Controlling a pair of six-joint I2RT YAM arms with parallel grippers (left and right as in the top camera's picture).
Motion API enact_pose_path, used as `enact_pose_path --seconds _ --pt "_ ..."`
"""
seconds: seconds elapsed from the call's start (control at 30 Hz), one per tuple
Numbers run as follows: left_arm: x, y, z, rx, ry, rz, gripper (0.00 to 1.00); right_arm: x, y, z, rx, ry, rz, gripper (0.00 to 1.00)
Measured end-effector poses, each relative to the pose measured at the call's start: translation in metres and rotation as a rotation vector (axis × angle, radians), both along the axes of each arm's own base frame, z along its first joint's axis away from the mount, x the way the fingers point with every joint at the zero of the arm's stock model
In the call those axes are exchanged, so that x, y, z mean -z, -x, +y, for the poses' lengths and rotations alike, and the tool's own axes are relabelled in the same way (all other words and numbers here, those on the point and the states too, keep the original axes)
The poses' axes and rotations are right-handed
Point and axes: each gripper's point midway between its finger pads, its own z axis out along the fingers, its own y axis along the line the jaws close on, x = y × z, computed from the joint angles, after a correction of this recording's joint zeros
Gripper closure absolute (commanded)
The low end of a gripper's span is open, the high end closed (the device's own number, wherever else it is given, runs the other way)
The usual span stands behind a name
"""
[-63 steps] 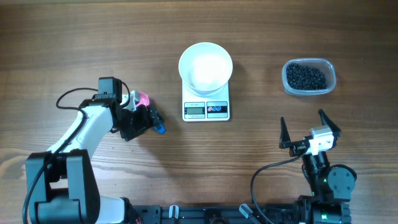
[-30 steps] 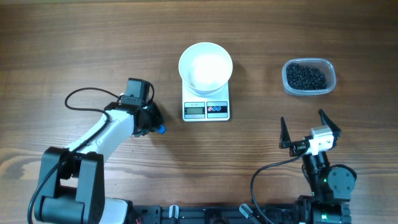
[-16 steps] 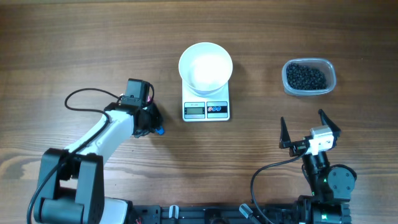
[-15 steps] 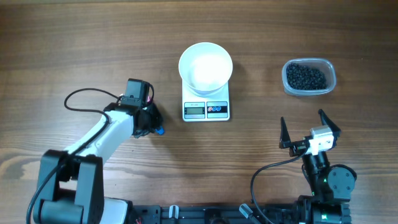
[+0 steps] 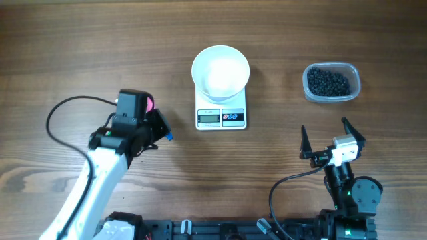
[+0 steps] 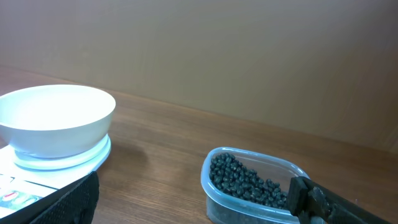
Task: Scoop item into bowl and weigh 150g on scale
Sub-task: 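Lift the pink scoop with the left gripper toward the scale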
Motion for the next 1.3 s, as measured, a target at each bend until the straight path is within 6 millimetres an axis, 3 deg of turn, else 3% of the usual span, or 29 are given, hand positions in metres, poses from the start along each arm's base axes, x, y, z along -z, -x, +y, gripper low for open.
enact_pose_path --seconds 0.1,0.23,0.7,0.97,1.17,1.3 --pt "-0.018 0.003 -0.002 0.009 0.025 -0.053 0.88 0.000 0.000 0.000 0.000 0.000 0.000 0.00" --pt "-0.040 0.010 -0.003 0.014 0.049 -0.121 0.96 0.000 0.000 0.000 0.000 0.000 0.000 0.00" --pt "-0.095 0.030 -0.016 0.056 0.171 -0.295 0.96 0.000 0.000 0.000 0.000 0.000 0.000 0.00" --pt "-0.114 0.038 -0.018 -0.111 0.348 -0.284 0.96 0.000 0.000 0.000 0.000 0.000 0.000 0.00" --pt "-0.128 0.033 -0.027 -0.228 0.526 -0.247 0.96 -0.002 0.000 0.000 -0.001 0.000 -0.007 0.00" --pt "-0.146 0.028 -0.039 -0.192 0.616 -0.285 0.96 -0.020 0.006 0.022 -0.133 -0.091 -0.062 0.00"
